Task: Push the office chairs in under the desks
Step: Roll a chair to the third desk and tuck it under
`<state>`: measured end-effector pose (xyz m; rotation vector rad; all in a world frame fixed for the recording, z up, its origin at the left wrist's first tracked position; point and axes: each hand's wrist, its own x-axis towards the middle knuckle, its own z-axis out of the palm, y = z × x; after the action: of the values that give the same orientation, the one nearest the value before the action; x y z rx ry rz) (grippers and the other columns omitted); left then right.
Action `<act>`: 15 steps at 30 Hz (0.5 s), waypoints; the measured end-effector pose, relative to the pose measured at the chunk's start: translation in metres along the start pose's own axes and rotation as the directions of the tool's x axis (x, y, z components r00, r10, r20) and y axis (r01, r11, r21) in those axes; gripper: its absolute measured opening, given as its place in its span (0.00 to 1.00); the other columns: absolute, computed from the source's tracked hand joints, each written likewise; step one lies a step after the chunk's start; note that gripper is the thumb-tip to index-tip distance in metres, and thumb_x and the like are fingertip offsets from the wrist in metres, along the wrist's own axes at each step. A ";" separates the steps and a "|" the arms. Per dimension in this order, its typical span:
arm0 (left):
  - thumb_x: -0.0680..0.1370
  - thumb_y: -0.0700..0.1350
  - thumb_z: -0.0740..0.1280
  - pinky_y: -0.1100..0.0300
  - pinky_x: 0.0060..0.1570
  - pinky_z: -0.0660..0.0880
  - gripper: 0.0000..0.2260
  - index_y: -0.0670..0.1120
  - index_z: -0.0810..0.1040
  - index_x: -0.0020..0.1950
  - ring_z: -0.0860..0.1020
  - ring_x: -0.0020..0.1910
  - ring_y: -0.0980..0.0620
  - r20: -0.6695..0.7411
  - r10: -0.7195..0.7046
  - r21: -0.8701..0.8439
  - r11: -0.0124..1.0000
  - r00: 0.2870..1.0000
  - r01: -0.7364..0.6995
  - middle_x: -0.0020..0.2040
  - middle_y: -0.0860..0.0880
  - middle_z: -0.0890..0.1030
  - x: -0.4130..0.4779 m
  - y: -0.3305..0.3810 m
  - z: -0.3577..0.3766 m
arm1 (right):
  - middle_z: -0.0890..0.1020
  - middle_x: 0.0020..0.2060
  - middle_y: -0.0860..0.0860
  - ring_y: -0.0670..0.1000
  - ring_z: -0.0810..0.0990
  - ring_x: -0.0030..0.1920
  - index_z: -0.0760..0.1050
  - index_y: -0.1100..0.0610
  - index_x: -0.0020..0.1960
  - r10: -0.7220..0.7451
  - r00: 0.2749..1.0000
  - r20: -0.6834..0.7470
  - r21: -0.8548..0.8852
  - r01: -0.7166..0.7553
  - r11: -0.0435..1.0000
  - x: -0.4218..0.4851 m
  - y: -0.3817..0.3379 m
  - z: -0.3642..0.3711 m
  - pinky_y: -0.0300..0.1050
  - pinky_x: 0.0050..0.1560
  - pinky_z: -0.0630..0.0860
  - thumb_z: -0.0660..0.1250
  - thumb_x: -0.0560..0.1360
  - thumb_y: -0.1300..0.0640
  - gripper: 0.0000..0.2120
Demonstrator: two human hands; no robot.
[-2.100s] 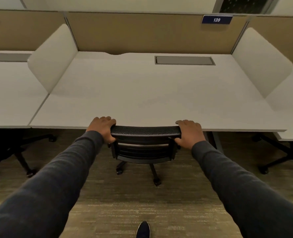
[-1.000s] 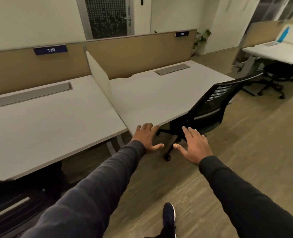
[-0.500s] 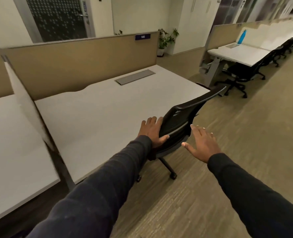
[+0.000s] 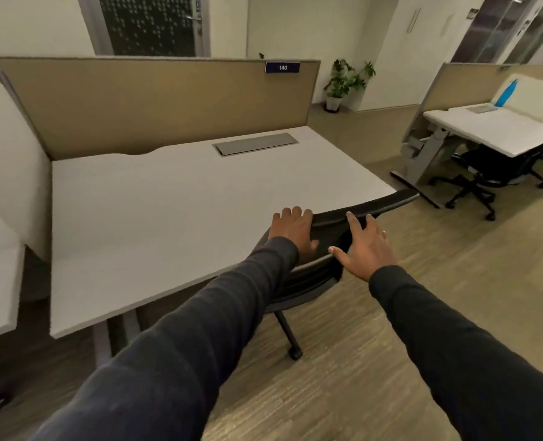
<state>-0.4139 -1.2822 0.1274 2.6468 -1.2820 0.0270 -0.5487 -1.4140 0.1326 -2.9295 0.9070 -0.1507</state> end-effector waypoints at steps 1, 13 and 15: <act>0.76 0.57 0.66 0.47 0.60 0.67 0.24 0.46 0.69 0.66 0.72 0.62 0.42 0.007 -0.048 0.003 0.999 0.999 0.048 0.63 0.43 0.74 0.006 0.007 -0.001 | 0.54 0.79 0.64 0.66 0.56 0.79 0.50 0.51 0.82 -0.023 1.000 0.000 -0.020 0.023 1.000 0.009 0.014 -0.001 0.63 0.77 0.59 0.67 0.75 0.35 0.45; 0.70 0.40 0.67 0.56 0.45 0.63 0.12 0.45 0.72 0.52 0.75 0.51 0.44 -0.036 -0.303 0.025 0.952 0.952 0.304 0.51 0.46 0.76 -0.032 0.024 0.006 | 0.68 0.74 0.56 0.64 0.60 0.76 0.62 0.48 0.77 -0.271 0.948 0.166 -0.148 0.295 0.944 0.092 0.132 -0.013 0.63 0.76 0.53 0.71 0.71 0.41 0.38; 0.69 0.43 0.68 0.56 0.45 0.65 0.12 0.47 0.72 0.51 0.74 0.49 0.45 -0.027 -0.351 0.020 0.936 0.936 0.352 0.50 0.47 0.76 -0.039 0.023 0.001 | 0.77 0.64 0.53 0.60 0.71 0.68 0.70 0.47 0.71 -0.318 0.930 0.181 -0.162 0.348 0.923 0.102 0.133 -0.016 0.60 0.73 0.62 0.71 0.70 0.47 0.31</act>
<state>-0.4563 -1.2660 0.1259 2.8457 -0.7878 0.0191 -0.5410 -1.5817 0.1432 -3.1971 0.4144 0.1510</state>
